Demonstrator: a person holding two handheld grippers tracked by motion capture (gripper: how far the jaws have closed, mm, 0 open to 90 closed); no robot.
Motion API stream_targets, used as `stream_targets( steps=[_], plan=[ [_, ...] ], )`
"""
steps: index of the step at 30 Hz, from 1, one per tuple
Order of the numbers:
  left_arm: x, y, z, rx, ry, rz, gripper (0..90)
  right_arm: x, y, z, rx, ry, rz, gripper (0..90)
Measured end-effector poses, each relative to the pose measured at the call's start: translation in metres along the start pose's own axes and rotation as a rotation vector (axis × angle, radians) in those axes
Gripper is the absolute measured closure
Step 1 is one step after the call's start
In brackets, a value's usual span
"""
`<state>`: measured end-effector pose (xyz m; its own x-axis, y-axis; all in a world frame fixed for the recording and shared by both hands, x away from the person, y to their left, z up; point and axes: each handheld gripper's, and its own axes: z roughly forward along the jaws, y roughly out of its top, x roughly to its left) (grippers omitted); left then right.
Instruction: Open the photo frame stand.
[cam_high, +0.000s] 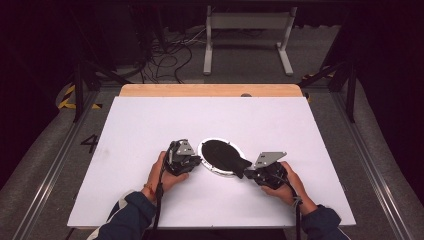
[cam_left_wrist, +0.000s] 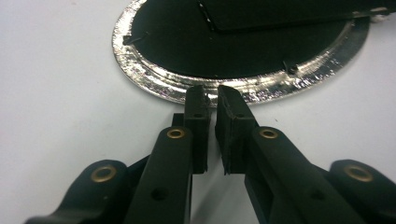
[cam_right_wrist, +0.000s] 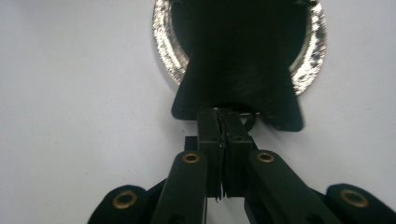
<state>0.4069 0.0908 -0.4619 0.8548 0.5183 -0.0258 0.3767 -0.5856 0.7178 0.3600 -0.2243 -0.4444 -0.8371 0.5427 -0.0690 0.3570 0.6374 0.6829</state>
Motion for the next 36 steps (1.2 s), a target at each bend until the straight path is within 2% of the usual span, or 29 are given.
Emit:
stream_targets(
  steps=[1,2,4,9,11,12,13,14,15,17,19,20,21,23,26,28,32,36],
  plan=[
    [-0.001,-0.001,-0.001,-0.004,-0.041,0.008,81.4,-0.002,0.0,-0.002,-0.007,-0.02,0.004,90.0],
    [-0.001,-0.001,-0.001,-0.004,-0.041,0.008,81.5,-0.002,0.0,-0.002,-0.007,-0.02,0.004,90.0],
    [-0.005,-0.001,-0.004,-0.009,-0.092,0.031,82.8,-0.01,-0.003,-0.006,-0.037,-0.085,0.033,90.0],
    [-0.02,0.003,-0.002,-0.01,-0.138,0.078,82.8,-0.022,-0.009,-0.01,-0.064,-0.185,0.091,90.0],
    [-0.027,0.004,0.002,-0.009,-0.169,0.076,80.2,-0.025,-0.012,-0.009,-0.066,-0.204,0.111,88.9],
    [-0.027,0.004,0.002,-0.009,-0.169,0.076,79.4,-0.025,-0.012,-0.009,-0.066,-0.204,0.111,88.9],
    [-0.036,0.006,0.007,-0.003,-0.195,0.084,78.8,-0.027,-0.014,-0.005,-0.057,-0.204,0.121,88.7],
    [-0.036,0.006,0.007,-0.003,-0.195,0.084,78.7,-0.027,-0.014,-0.005,-0.057,-0.204,0.121,88.7],
    [-0.043,0.007,0.01,0.008,-0.184,0.11,78.7,-0.027,-0.014,-0.003,-0.053,-0.206,0.121,89.0],
    [-0.047,0.008,0.012,-0.001,-0.181,0.113,77.1,-0.027,-0.014,0.002,-0.043,-0.2,0.113,88.7],
    [-0.046,0.008,0.013,-0.011,-0.187,0.096,75.9,-0.026,-0.014,0.005,-0.042,-0.199,0.114,88.4],
    [-0.046,0.007,0.013,-0.017,-0.187,0.07,75.4,-0.026,-0.014,0.006,-0.045,-0.199,0.113,88.1],
    [-0.046,0.007,0.014,-0.018,-0.188,0.069,75.9,-0.026,-0.013,0.006,-0.045,-0.2,0.109,87.8],
    [-0.047,0.008,0.014,-0.02,-0.165,0.088,76.4,-0.028,-0.013,0.007,-0.049,-0.193,0.112,88.0],
    [-0.046,0.008,0.015,-0.021,-0.142,0.097,76.5,-0.028,-0.012,0.009,-0.049,-0.187,0.115,88.3],
    [-0.045,0.008,0.014,-0.023,-0.109,0.096,73.6,-0.028,-0.011,0.01,-0.047,-0.187,0.103,89.5],
    [-0.042,0.007,0.014,-0.025,-0.103,0.094,74.6,-0.027,-0.009,0.01,-0.041,-0.168,0.077,90.0],
    [-0.041,0.007,0.013,-0.021,-0.097,0.111,75.3,-0.026,-0.009,0.011,-0.048,-0.16,0.097,90.0]
  ],
)
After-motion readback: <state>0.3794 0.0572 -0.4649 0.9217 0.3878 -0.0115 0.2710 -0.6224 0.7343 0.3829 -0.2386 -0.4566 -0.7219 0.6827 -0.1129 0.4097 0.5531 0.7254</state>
